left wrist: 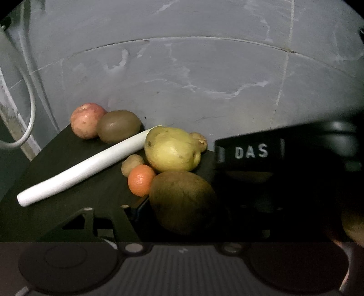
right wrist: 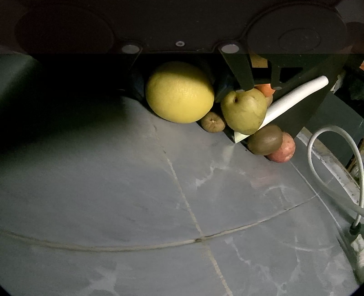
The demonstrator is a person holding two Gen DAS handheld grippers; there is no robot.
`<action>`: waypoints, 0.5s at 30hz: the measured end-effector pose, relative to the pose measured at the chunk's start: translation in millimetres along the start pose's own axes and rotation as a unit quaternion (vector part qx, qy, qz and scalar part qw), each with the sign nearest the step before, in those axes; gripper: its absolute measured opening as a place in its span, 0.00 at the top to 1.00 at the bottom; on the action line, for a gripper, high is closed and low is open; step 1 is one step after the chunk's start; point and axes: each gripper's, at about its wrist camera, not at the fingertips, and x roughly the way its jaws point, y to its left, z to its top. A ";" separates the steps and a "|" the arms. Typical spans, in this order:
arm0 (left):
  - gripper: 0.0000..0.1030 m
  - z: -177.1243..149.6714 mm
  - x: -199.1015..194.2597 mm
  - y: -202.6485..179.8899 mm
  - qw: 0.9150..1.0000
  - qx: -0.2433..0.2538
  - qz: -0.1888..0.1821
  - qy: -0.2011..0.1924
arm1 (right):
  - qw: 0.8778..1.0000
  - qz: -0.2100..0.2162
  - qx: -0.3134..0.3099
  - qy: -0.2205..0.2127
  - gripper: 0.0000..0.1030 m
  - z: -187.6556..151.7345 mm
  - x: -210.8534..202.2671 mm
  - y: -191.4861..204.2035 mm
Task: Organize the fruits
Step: 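Grasp the brown pear with the left tool while the right tool grasps the pomelo, then carry the pear and pomelo to the tray and release them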
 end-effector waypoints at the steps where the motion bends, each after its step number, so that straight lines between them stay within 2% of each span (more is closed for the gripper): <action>1: 0.37 -0.8 -0.9 0.3 1.000 -0.005 0.000 0.001 | 1.000 0.003 0.000 0.000 0.38 -1.2 -1.6 -1.3; 15: 0.37 -28.5 -33.5 -1.8 0.998 -0.060 -0.017 -0.018 | 0.999 0.025 -0.018 -0.010 0.38 -20.2 -38.0 -12.8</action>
